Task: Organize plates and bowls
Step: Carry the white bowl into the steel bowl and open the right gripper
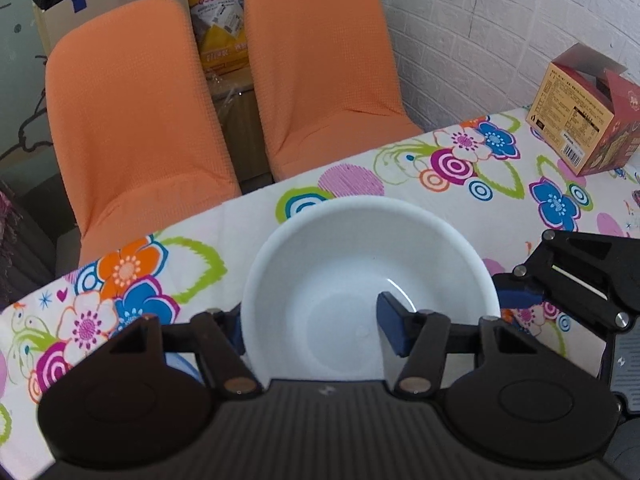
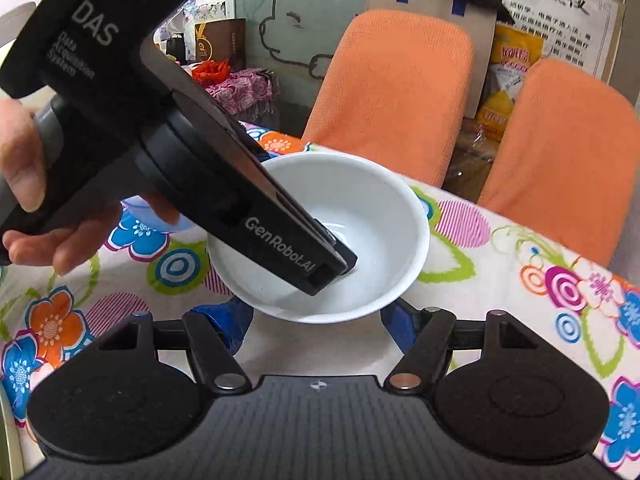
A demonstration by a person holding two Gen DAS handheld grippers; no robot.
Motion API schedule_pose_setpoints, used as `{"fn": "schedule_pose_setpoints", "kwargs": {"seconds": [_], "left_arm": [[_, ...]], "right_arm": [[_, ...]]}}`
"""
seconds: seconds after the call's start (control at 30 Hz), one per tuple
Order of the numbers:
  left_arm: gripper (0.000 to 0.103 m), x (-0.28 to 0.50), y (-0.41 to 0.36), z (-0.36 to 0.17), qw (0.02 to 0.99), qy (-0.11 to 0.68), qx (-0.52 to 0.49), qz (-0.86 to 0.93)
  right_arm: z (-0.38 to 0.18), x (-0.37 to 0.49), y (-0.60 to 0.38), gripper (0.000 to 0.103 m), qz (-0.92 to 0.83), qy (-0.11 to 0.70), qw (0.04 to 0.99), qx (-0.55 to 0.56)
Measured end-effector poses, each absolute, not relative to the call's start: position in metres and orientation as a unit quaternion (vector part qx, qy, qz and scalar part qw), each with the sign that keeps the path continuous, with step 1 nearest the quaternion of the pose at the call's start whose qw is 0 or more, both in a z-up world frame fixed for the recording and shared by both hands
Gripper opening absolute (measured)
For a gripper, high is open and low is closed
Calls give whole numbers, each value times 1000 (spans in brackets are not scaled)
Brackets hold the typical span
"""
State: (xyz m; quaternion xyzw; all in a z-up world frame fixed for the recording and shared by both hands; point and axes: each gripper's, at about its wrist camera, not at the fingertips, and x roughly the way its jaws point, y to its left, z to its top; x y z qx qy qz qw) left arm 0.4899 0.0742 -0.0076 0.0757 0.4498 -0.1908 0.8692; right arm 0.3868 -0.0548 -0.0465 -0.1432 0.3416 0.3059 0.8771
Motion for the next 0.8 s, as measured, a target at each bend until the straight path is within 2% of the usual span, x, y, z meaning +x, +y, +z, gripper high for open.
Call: {"fn": "schedule_pose_setpoints", "kwargs": {"seconds": [0.27, 0.37, 0.6, 0.8], "left_arm": [[59, 400, 48, 35, 880, 422, 61, -211], [61, 358, 32, 40, 867, 435, 39, -240], [63, 267, -8, 20, 853, 445, 44, -270], [62, 223, -23, -6, 842, 461, 62, -273]], "right_arm": [[-2, 332, -73, 56, 295, 319, 888, -150], [11, 290, -77, 58, 284, 316, 890, -164], [15, 194, -96, 58, 260, 338, 889, -168], [1, 146, -116, 58, 255, 363, 882, -159]]}}
